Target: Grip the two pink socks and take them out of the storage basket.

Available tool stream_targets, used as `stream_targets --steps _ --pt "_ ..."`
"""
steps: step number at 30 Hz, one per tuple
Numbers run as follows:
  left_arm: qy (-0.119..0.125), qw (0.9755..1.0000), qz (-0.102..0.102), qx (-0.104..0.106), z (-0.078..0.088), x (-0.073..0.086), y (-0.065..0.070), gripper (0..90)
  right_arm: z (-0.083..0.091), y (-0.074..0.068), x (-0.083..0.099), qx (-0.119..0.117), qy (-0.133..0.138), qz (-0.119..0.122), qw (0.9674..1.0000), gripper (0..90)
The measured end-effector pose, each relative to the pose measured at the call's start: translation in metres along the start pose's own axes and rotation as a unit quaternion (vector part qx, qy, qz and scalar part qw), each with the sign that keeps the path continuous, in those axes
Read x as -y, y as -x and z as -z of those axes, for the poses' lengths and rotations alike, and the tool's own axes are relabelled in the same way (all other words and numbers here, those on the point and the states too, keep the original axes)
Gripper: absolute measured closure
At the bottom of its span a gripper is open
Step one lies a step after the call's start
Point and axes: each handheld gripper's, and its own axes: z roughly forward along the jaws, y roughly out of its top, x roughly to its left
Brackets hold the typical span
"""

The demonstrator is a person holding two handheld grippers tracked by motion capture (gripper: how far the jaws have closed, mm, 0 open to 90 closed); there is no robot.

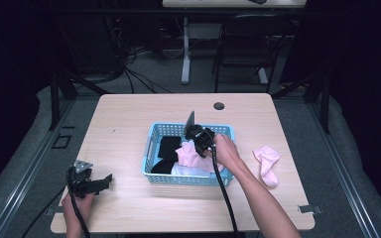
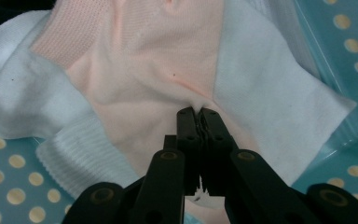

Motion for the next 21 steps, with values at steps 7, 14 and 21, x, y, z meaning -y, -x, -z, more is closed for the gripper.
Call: stream_targets --steps 7,14,21 --pt "0.000 1.0000 0.000 0.000 0.000 0.000 0.000 8.8 0.012 -0.005 0.002 0.005 0.014 0.022 0.9997 86.1" --pt "0.000 1.0000 0.000 0.000 0.000 0.000 0.000 8.8 0.008 -0.008 -0.009 0.004 0.021 0.036 0.9991 54.0" --pt "0.000 1.0000 -0.001 0.000 0.000 0.000 0.000 8.8 -0.006 -0.014 -0.017 0.016 -0.008 0.044 0.9989 63.8"
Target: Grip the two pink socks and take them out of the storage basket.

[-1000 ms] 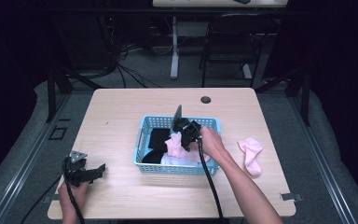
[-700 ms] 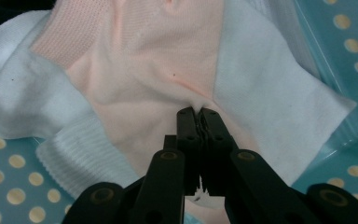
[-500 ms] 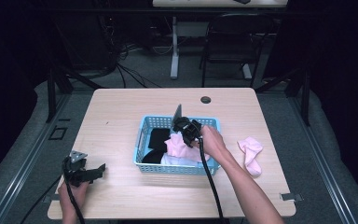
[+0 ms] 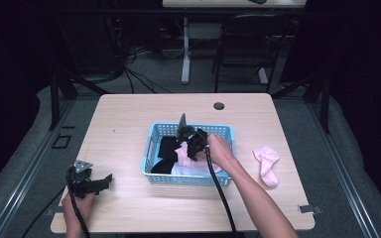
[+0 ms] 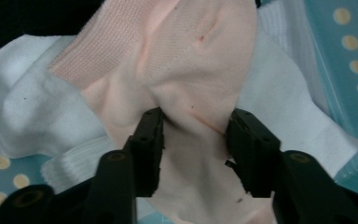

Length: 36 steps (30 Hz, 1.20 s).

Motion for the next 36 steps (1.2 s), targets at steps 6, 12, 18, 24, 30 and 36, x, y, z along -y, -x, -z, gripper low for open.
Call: stream_targets --steps 6,12,18,24,30,36 --pt "0.000 1.0000 0.000 0.000 0.000 0.000 0.000 8.8 0.009 -0.002 0.005 -0.010 0.006 0.002 0.9999 81.9" --pt "0.000 1.0000 -0.001 0.000 0.000 0.000 0.000 8.7 0.032 0.002 0.013 -0.029 0.029 -0.011 0.9991 82.1" --pt "0.000 1.0000 0.000 0.000 0.000 0.000 0.000 8.7 0.056 0.005 0.018 -0.029 0.035 -0.012 0.9989 82.1" --pt "0.001 1.0000 0.000 0.000 0.000 0.000 0.000 8.7 0.075 0.011 0.022 -0.036 0.046 -0.019 0.9981 82.0" --pt "0.001 1.0000 0.000 0.000 0.000 0.000 0.000 8.7 0.089 0.014 0.026 -0.043 0.054 -0.021 0.9974 82.0" --pt "0.001 1.0000 0.000 0.000 0.000 0.000 0.000 8.7 0.109 0.016 0.031 -0.047 0.065 -0.024 0.9965 82.0"
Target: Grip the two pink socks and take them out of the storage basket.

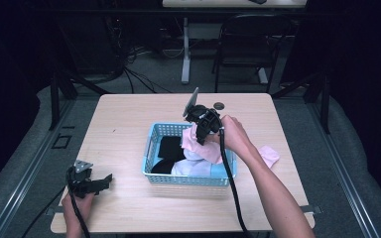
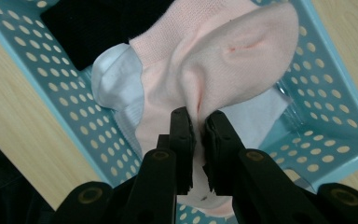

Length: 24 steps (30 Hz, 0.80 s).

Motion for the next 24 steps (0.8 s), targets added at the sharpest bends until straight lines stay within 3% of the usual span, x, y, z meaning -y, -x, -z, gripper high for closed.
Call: stream_targets --steps 6,14,24 --pt "0.000 1.0000 0.000 0.000 0.000 0.000 0.000 8.7 0.023 0.004 0.007 0.003 0.008 -0.008 0.9999 81.8" --pt "0.000 1.0000 0.000 0.000 0.000 0.000 0.000 8.7 0.050 0.016 0.027 0.014 0.019 -0.035 0.9991 81.6" --pt "0.000 1.0000 0.000 0.000 0.000 0.000 0.000 8.7 0.076 0.043 0.066 0.035 0.033 -0.081 0.9956 81.4"
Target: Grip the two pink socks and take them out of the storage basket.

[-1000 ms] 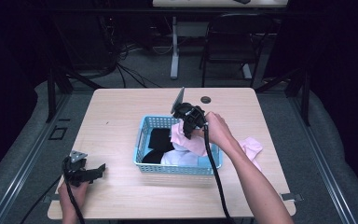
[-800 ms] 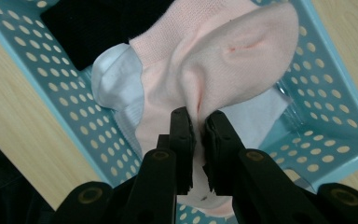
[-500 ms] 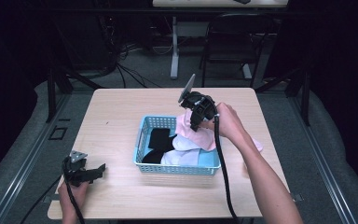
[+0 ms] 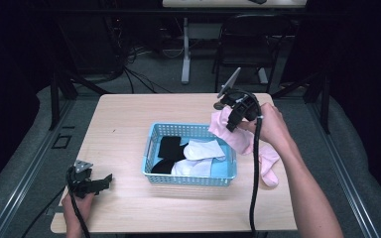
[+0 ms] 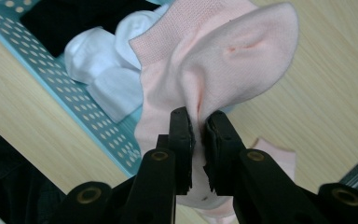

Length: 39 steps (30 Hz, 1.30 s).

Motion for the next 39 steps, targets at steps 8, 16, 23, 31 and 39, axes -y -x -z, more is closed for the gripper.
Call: stream_targets --steps 8,16,23,31,39 --pt "0.000 1.0000 0.000 0.000 0.000 0.000 0.000 8.7 0.001 0.035 0.036 0.015 -0.005 -0.051 0.9986 81.1" --pt "0.000 1.0000 0.000 0.000 0.000 0.000 0.000 8.7 -0.025 0.075 0.073 0.019 -0.024 -0.107 0.9938 80.9" --pt "0.000 1.0000 0.000 0.000 0.000 0.000 0.000 8.7 -0.067 0.098 0.096 0.004 -0.044 -0.147 0.9881 80.5" --pt "0.000 1.0000 0.000 0.000 0.000 0.000 0.000 8.7 -0.110 0.101 0.104 -0.024 -0.055 -0.155 0.9861 77.9" --pt "0.000 1.0000 -0.001 0.000 0.000 0.000 0.000 8.7 -0.108 0.094 0.107 -0.009 -0.034 -0.143 0.9891 34.6"
